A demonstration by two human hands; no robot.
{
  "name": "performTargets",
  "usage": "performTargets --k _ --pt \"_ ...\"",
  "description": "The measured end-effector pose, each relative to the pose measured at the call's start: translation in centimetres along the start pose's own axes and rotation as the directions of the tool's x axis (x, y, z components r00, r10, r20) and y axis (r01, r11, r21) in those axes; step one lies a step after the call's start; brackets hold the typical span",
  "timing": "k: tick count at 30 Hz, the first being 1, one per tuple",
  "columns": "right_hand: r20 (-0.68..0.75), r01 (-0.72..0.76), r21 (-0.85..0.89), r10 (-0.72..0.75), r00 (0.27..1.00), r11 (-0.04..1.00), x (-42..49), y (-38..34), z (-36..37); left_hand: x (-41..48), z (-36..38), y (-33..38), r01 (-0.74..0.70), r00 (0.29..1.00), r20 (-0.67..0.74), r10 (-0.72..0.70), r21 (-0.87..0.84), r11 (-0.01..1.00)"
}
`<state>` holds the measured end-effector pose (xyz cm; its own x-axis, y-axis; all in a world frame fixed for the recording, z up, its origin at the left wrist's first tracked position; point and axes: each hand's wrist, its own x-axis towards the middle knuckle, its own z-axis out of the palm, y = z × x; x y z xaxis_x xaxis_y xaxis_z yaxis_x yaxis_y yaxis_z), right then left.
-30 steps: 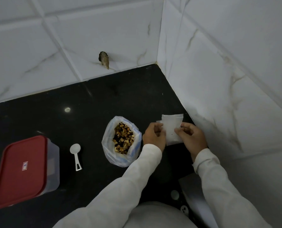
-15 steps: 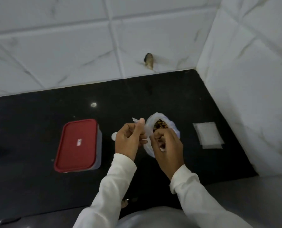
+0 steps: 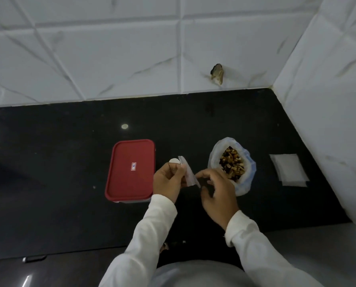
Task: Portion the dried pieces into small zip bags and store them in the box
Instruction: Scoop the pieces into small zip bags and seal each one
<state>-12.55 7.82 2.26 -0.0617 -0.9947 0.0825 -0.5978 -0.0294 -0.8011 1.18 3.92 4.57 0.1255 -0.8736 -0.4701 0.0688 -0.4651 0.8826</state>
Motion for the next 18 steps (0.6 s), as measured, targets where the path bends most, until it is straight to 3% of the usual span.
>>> performTargets --k 4,10,18 --pt "-0.09 -0.058 0.194 0.077 0.993 0.979 -0.2 -1.1 -0.8 -0.2 -0.5 -1.1 -0.045 0.997 0.071 0.043 0.033 0.998" --pt "-0.039 -0.106 0.166 0.114 0.993 0.981 -0.2 -1.6 -0.3 -0.2 0.1 -2.3 0.067 0.981 0.187 -0.054 -0.062 0.996" --pt "-0.007 -0.199 0.298 0.21 0.978 0.934 -0.4 -1.5 -0.1 0.2 0.0 -2.3 0.116 0.969 0.234 -0.085 -0.121 0.986"
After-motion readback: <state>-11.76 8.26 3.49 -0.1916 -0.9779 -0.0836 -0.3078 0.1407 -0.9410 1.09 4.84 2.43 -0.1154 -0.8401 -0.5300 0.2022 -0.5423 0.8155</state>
